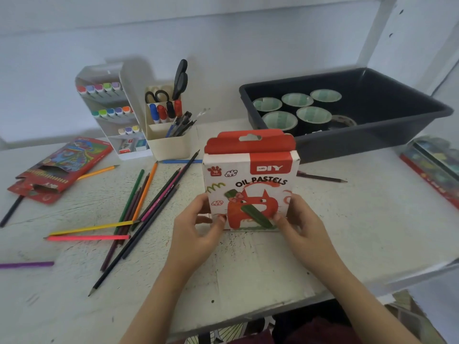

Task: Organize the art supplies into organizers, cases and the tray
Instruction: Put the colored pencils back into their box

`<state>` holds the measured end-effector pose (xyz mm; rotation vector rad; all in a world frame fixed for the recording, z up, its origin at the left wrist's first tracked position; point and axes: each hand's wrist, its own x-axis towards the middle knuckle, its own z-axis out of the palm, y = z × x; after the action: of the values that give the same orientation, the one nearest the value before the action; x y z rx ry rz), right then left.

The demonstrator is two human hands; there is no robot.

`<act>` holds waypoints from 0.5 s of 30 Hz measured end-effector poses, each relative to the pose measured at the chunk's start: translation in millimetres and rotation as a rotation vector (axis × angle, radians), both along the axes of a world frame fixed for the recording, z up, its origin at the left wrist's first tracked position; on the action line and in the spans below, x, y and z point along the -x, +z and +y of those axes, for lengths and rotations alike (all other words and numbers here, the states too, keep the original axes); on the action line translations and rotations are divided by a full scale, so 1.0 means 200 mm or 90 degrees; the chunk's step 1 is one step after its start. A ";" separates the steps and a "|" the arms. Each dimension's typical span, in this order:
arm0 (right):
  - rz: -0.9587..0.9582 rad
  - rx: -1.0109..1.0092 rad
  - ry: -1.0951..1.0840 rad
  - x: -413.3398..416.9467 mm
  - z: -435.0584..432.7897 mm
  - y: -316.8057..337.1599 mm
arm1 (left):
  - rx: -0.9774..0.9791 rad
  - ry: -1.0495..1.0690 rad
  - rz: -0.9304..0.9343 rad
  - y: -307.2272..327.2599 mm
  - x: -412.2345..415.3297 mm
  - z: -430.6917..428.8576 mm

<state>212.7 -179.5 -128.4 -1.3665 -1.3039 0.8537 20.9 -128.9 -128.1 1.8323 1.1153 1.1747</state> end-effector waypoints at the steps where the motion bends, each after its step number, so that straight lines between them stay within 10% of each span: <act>1: -0.011 -0.002 -0.004 -0.01 0.00 -0.01 | 0.008 0.002 0.009 -0.01 0.01 0.00; 15: -0.007 -0.142 -0.331 -0.28 -0.10 0.11 | 0.188 -0.141 -0.124 0.20 -0.49 -0.16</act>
<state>269.5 -199.6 -106.8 -1.4360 -0.9489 0.3348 118.4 -161.5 -87.2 1.5357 0.8965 0.9790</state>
